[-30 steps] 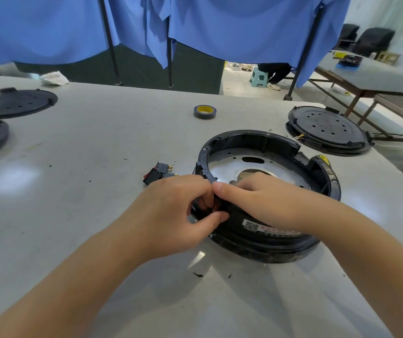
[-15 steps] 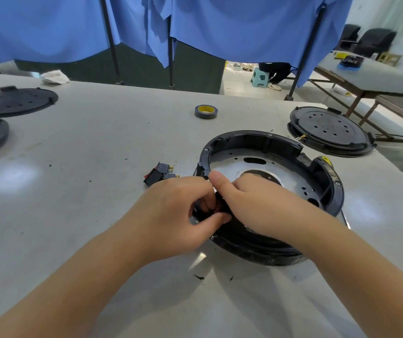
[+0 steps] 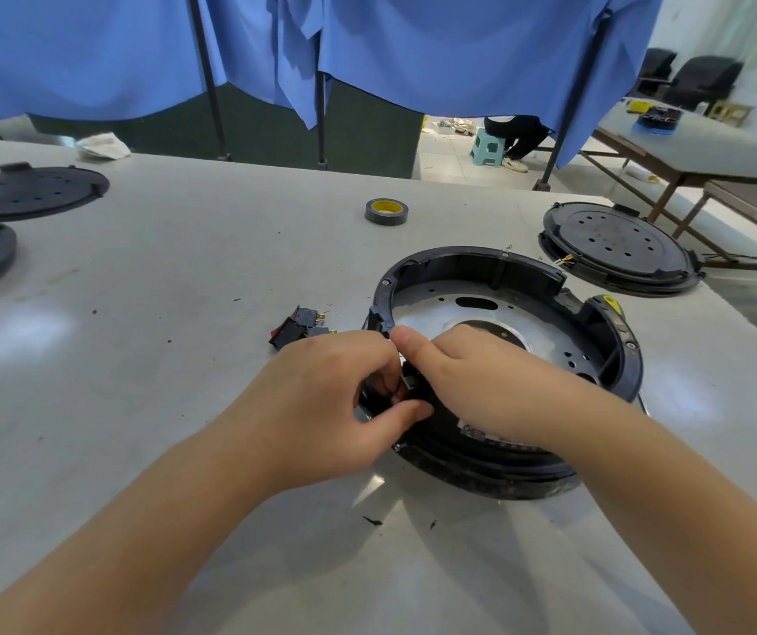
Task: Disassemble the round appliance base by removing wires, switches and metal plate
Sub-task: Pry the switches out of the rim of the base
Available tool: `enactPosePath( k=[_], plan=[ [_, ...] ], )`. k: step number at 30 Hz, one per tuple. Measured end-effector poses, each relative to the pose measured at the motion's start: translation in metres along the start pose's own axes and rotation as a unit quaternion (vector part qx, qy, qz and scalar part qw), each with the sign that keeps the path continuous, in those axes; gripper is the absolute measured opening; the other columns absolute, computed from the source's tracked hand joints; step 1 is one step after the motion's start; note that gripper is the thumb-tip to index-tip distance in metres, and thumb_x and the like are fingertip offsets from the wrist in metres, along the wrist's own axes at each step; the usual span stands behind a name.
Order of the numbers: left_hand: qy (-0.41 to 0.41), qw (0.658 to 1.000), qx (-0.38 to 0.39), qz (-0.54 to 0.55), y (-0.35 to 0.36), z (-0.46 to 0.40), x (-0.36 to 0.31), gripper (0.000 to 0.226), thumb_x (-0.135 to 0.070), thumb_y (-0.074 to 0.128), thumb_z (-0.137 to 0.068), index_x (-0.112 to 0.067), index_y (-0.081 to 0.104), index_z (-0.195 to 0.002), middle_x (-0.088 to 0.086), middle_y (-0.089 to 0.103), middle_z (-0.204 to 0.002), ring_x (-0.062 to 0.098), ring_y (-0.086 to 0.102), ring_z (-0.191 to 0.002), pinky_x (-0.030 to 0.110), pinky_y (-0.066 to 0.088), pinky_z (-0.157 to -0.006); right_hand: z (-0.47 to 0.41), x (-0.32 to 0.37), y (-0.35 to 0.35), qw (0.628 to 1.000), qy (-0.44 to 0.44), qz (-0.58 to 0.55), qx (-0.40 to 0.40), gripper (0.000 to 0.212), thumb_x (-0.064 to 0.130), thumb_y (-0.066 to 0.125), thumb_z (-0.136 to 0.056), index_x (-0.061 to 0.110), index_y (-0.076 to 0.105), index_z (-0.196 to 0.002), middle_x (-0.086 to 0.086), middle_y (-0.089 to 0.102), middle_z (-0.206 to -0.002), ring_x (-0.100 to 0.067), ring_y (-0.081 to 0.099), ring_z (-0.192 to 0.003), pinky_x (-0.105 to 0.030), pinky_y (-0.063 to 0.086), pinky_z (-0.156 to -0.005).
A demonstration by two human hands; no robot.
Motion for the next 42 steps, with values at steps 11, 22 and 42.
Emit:
enactPosePath(
  k=[11,22,42],
  plan=[
    [-0.008,1.000,0.015,0.014,-0.003,0.000,-0.002,0.025,-0.044,0.056,-0.077,-0.020,0.061,-0.073,-0.012,0.057,-0.066,0.010,0.053,-0.062,0.033,0.046,-0.058,0.007,0.002,0.005,0.992,-0.032,0.084,-0.094,0.063,0.058,0.021,-0.096,0.017,0.041,-0.051,0.001,0.041,-0.047,-0.015,0.043,-0.046,-0.030,0.028,-0.047],
    [0.000,1.000,0.011,0.011,-0.007,0.000,-0.003,0.027,-0.040,0.052,-0.076,-0.015,0.058,-0.068,-0.005,0.055,-0.063,0.015,0.052,-0.061,0.040,0.046,-0.058,0.013,0.009,0.003,0.982,-0.123,0.086,-0.111,0.055,0.041,0.027,-0.102,0.023,0.031,-0.050,0.002,0.035,-0.046,-0.010,0.036,-0.044,-0.028,0.027,-0.047],
    [-0.223,0.968,-0.080,-0.079,-0.027,-0.005,0.059,0.022,-0.028,0.049,-0.097,-0.019,0.069,-0.100,-0.005,0.060,-0.087,0.014,0.052,-0.078,0.031,0.039,-0.072,0.013,-0.001,0.006,0.981,-0.104,0.080,-0.140,0.055,0.055,0.029,-0.095,0.020,0.035,-0.053,0.001,0.035,-0.046,-0.010,0.033,-0.041,-0.021,0.025,-0.044]
  ],
)
Point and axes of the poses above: each hand's wrist, its own z-axis away from the middle knuckle, its own y-axis out of the palm, x = y × z, the point moved 1 cm from there along -z, towards the middle knuckle
